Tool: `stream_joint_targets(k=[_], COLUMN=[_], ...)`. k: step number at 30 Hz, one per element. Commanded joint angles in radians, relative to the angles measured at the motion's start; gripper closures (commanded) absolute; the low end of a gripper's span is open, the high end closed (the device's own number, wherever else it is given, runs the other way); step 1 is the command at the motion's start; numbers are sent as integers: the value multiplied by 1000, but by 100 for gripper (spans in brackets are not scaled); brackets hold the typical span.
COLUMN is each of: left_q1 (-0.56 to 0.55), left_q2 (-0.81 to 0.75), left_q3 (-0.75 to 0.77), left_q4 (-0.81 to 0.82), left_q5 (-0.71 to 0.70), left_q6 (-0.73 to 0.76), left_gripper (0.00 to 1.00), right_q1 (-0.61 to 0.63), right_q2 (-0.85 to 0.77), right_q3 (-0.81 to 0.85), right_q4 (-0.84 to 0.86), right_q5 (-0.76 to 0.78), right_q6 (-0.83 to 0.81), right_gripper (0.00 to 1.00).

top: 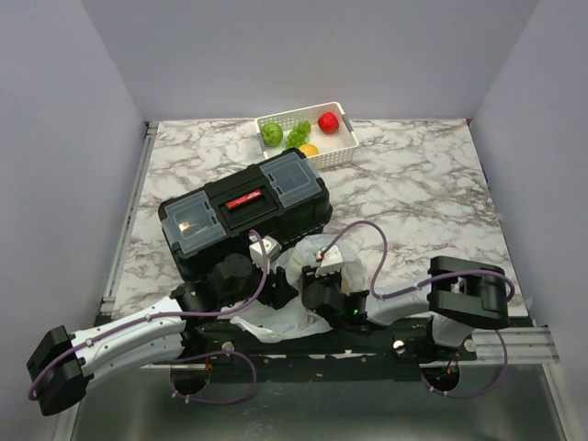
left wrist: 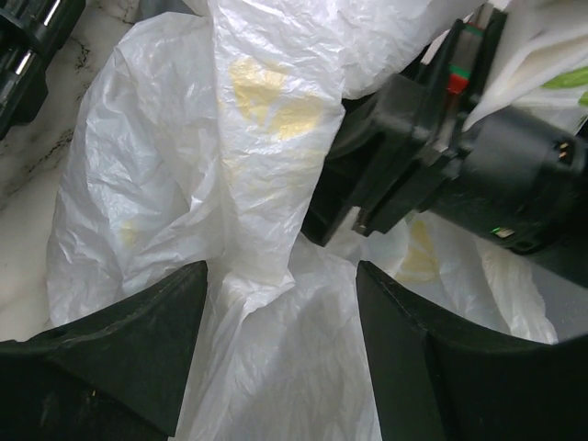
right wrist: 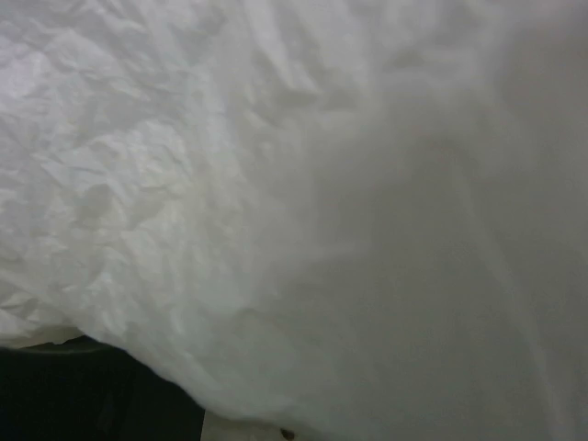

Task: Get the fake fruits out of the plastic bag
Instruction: Take out the fake fruit from the plastic bag.

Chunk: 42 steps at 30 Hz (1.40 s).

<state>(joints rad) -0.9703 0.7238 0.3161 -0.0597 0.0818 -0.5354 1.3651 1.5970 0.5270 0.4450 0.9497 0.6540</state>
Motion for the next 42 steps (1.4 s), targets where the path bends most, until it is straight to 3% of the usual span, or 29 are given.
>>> stream_joint_targets(k=[1,6,12,17,33,38,42], left_q1=[-4,-4,-4,-4,-4,-4,-4], left_q2=[1,21,30,35,67,96,109], left_q3=[15,35,23,35,50,67,98], left_q4=[37,14,-18,-27,3,26,34], left_q5=[-41,-48,-74,-111,-123,-110,-105], left_q6=[-6,-1,-18,-11,21,36,60], left_gripper=[35,36,36,36,39,38,37], right_q1=[-9,-13,-12,-12,-13,-13,-12], right_q2=[106,111,-45,-218,-740,-845,-834], right_q3=[49,75,16,-14,-85,-83,-1], right_q4=[46,22,8,-56,-303,-313,-329], right_q5=[72,38,-75,-204,-513,-563,-550], right_q6=[-36,-43,-89,-135,-61,-29,-56], right_gripper=[49,72,99,99,99,99,99])
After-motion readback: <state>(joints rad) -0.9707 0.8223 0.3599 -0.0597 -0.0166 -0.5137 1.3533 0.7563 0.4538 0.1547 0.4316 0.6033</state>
